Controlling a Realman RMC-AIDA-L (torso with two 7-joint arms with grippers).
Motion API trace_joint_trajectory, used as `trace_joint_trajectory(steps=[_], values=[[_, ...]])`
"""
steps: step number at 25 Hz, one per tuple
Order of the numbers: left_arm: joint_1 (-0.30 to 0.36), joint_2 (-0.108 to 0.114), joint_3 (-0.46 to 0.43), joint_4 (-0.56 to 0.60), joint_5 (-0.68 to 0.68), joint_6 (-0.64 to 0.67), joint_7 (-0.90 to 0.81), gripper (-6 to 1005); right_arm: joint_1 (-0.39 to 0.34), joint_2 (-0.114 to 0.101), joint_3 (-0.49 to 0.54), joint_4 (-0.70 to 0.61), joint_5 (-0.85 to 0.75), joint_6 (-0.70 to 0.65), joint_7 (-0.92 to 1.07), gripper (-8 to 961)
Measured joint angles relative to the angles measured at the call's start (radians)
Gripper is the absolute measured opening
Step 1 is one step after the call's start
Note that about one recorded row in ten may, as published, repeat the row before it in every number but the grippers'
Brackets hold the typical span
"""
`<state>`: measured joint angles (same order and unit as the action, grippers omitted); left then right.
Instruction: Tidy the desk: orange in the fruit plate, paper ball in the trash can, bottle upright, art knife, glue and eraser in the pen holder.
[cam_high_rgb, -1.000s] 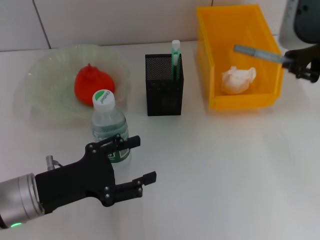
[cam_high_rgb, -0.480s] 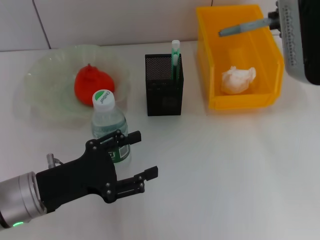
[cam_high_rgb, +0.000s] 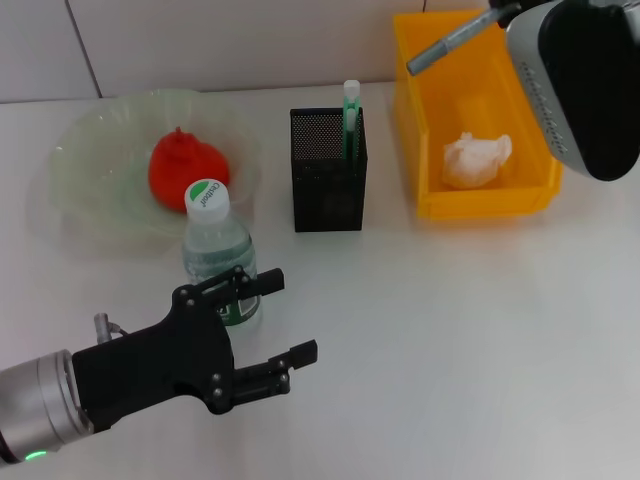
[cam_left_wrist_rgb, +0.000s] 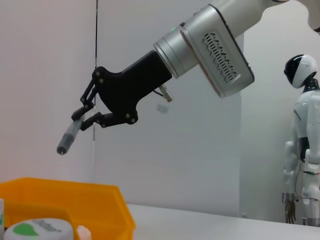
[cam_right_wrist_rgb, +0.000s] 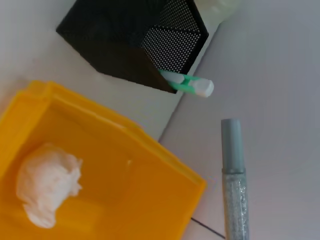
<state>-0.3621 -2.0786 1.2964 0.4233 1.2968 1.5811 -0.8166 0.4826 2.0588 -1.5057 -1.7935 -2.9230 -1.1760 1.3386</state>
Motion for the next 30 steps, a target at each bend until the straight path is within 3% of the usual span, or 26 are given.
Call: trace_joint_trajectory(steps=[8,10,19,30], values=[[-0.01,-0.001,0.002,-0.043,-0.033,-0.003,0.015,795,0.005,-0.001,-0.049,0.059,0.0,0.129,-0.122,136],[-0.01,-0.001,0.003,-0.045,-0.04,-0.001,0.017,795,-0.001,0.003,-0.085,0.117,0.0,0.231,-0.188,136],[-0.011,-0.001,0.006,-0.048,-0.051,-0.007,0.021,795,-0.002,0.017,-0.149,0.253,0.0,0.364,-0.304,133],[-0.009,-0.001,0.006,-0.049,-0.051,-0.007,0.022,795,0.034,0.02,-0.205,0.355,0.001,0.482,-0.347,159]])
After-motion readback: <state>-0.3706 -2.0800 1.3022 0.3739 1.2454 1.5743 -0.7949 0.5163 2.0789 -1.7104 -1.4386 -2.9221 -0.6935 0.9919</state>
